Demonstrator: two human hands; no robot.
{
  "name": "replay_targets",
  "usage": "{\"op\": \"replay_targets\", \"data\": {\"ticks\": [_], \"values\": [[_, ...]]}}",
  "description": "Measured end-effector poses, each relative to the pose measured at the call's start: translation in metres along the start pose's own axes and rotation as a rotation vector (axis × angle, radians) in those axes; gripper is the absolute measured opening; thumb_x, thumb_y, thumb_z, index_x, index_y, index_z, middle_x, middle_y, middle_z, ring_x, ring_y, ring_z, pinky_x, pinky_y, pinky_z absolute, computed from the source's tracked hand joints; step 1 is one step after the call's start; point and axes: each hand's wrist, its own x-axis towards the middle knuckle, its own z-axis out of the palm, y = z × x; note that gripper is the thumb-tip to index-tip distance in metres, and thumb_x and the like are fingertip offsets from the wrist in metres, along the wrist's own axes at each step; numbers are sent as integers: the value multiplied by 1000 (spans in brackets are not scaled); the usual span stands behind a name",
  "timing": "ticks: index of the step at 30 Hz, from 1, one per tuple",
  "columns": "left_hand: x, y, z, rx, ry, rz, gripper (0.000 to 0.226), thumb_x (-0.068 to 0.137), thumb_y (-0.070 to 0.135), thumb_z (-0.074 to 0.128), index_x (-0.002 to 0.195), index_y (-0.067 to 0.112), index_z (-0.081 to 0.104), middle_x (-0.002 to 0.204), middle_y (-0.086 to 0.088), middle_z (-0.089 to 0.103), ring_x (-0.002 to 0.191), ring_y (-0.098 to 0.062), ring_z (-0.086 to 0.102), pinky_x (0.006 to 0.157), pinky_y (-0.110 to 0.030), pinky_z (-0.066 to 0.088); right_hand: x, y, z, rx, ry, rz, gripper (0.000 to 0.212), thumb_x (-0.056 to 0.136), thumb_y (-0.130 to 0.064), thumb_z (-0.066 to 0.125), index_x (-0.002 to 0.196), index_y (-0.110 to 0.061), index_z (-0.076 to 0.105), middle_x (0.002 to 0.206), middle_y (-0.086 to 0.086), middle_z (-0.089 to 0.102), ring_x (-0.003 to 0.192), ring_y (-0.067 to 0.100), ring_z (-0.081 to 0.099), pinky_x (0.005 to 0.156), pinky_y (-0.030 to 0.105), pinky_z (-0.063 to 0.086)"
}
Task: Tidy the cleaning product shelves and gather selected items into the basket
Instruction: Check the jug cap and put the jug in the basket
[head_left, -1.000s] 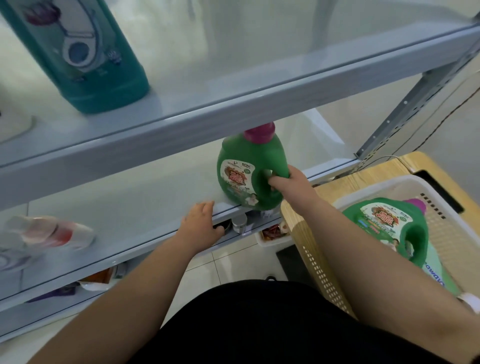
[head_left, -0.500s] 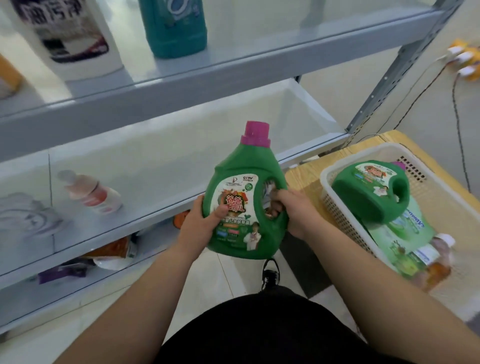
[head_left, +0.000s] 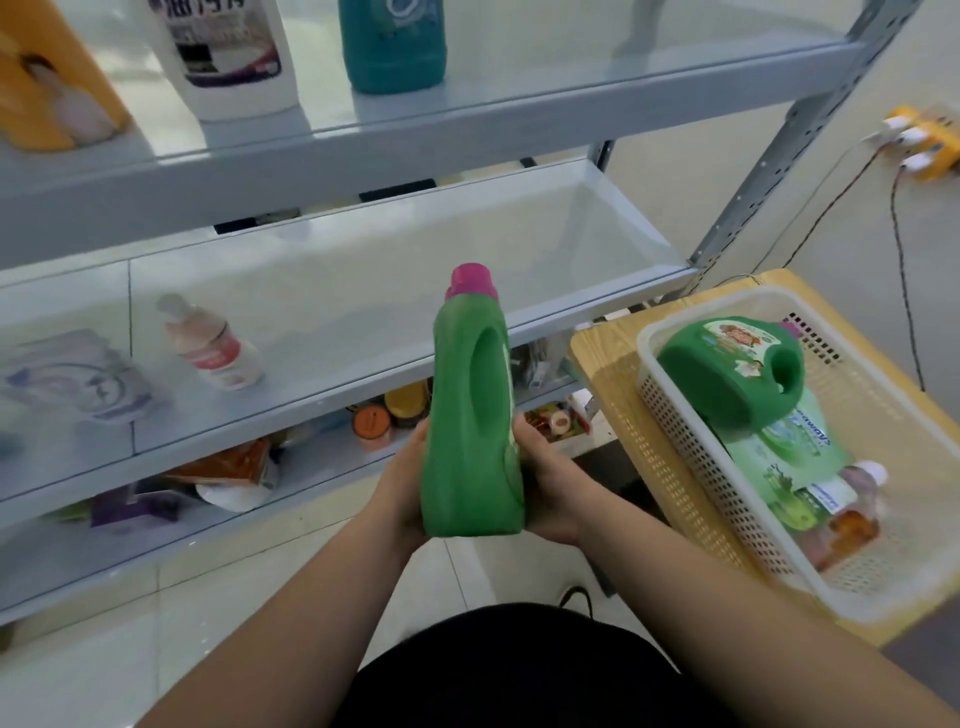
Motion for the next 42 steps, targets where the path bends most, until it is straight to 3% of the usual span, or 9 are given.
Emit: {"op": "replay_targets", "data": {"ticks": [4, 11, 17, 23, 30, 33, 36, 39, 42], "values": [[4, 8, 12, -35, 41, 77, 40, 94, 48, 60, 83, 19, 84, 89, -5, 79, 76, -20, 77, 63, -31, 60, 0, -11, -4, -37, 20, -45, 83, 81, -62, 69, 148, -18, 50, 137, 11, 67, 121, 30, 68, 85, 42, 61], [2, 24, 39, 113, -56, 158, 82, 78, 79, 56, 130, 17, 70, 130, -13, 70, 120, -30, 68, 86, -40, 61, -8, -48, -50, -34, 35, -167, 75, 65, -48, 94, 126, -12, 69, 126, 18, 72, 110, 33, 73, 83, 43, 62], [12, 13, 58, 634, 82, 375, 34, 78, 48, 72, 111, 53, 66, 115, 14, 74, 112, -15, 70, 95, -40, 57, -18, -80, -99, -211, 66, -306, 107, 62, -15, 98, 150, -6, 38, 138, 31, 59, 126, 49, 60, 107, 65, 47], [22, 5, 68, 802, 172, 418, 40, 85, 41, 61, 109, 71, 55, 109, 27, 72, 102, 5, 68, 89, -30, 56, -20, -86, -119, -291, 32, -352, 105, 65, 19, 78, 151, -13, 29, 139, 34, 55, 127, 51, 58, 106, 68, 45], [30, 0, 71, 800, 318, 401, 29, 106, 37, 49, 112, 65, 49, 98, 32, 69, 86, 8, 66, 74, -32, 53, -30, -100, -111, -177, 77, -240, 97, 66, -23, 92, 147, -14, 40, 127, 20, 70, 114, 42, 70, 86, 47, 61], [36, -1, 69, 507, 326, 222, 19, 105, 31, 53, 121, 39, 60, 108, 3, 76, 99, -21, 74, 86, -50, 60, -34, -100, -99, 66, -73, -174, 86, 73, -49, 88, 143, -10, 58, 140, 21, 62, 124, 39, 64, 96, 49, 56], [33, -4, 70, 270, 227, 53, 38, 91, 18, 69, 129, 16, 61, 109, -13, 77, 94, -32, 77, 73, -41, 62, -35, -93, -80, 157, -137, -129, 83, 73, -68, 79, 136, -15, 68, 145, 19, 60, 128, 37, 62, 103, 49, 52], [26, -8, 75, 292, 227, 34, 44, 90, 22, 71, 132, 25, 57, 113, -9, 76, 97, -32, 76, 74, -45, 63, -30, -81, -68, 258, -85, -81, 90, 60, -74, 84, 127, -15, 74, 139, 21, 64, 121, 40, 66, 98, 53, 55], [19, -7, 77, 579, 306, 176, 36, 107, 41, 42, 141, 36, 50, 130, 2, 64, 114, -24, 63, 99, -54, 54, -31, -72, -63, 280, -15, -154, 83, 55, -67, 90, 119, -15, 78, 133, 22, 67, 116, 40, 69, 91, 53, 57]]}}
